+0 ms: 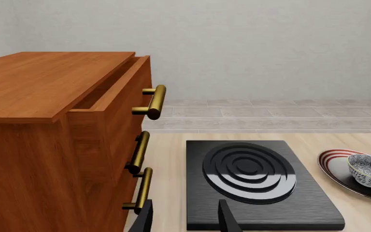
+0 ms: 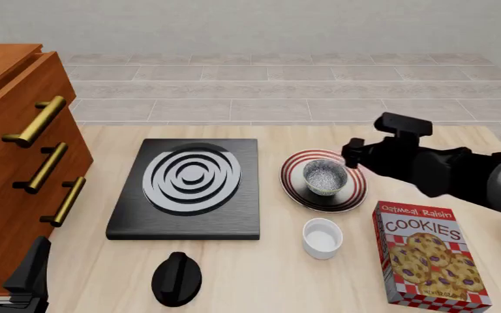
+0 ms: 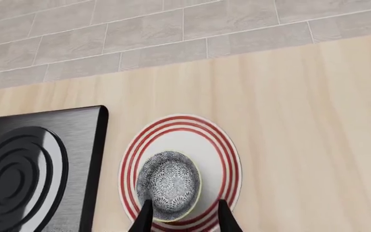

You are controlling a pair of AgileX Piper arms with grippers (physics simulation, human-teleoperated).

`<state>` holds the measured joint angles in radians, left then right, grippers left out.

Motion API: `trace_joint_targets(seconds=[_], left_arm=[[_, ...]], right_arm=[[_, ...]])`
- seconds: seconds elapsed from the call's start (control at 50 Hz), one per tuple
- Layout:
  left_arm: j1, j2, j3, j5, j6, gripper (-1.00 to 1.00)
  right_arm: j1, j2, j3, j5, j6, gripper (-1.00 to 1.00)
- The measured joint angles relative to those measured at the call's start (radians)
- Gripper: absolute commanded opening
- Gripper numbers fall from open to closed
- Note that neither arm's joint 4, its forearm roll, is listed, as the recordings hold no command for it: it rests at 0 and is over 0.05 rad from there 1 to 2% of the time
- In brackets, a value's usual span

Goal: Pick the akita bowl next to the ramekin and place it on the plate.

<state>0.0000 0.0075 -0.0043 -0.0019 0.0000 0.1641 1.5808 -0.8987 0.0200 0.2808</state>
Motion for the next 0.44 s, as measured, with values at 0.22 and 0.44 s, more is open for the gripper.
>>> trace_joint_targets(seconds=[0.22,0.44], left_arm=[[0.000,0.000,0.000,0.000,0.000,1.00],[0.000,0.000,0.000,0.000,0.000,1.00]], right_arm=[[-0.008,-0.051,0.015,0.016,0.002,1.00],[-0.015,-0.097,0.032,0.029,0.003,1.00]])
